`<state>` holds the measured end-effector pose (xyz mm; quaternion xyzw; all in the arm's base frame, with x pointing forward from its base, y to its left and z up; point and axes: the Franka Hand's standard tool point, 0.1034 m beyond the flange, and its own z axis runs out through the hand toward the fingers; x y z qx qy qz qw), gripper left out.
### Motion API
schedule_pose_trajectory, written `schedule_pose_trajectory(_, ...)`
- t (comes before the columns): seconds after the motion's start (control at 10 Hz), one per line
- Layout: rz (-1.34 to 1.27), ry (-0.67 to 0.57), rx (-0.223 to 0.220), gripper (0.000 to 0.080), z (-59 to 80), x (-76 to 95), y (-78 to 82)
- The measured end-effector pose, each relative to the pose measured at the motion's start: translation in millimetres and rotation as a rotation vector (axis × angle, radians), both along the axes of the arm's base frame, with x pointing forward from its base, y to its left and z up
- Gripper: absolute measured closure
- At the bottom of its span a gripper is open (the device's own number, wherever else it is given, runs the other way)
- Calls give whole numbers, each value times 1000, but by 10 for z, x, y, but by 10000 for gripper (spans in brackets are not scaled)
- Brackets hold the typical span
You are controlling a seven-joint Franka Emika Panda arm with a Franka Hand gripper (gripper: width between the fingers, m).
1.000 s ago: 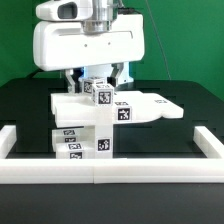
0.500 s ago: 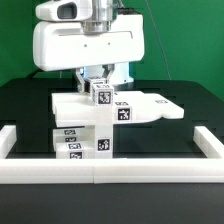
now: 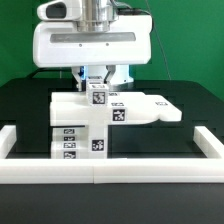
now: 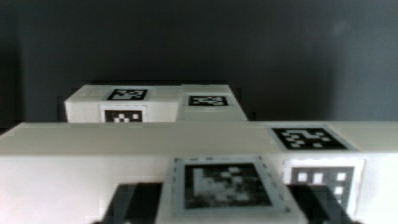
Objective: Assemble chair
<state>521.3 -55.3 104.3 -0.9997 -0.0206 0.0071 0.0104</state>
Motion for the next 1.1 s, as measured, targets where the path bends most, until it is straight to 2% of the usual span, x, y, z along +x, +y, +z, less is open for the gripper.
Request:
schedule_pose_trajectory(0.6, -351, 5, 7, 530, 3, 7, 12)
schedule_pose_trajectory(0.8, -349, 5, 7, 264, 2, 7, 10)
schedule_pose_trajectory(0.9, -349, 5, 7, 185, 2, 6, 11)
schedule_pose_trajectory(1.1, -349, 5, 7, 156, 2, 6, 11)
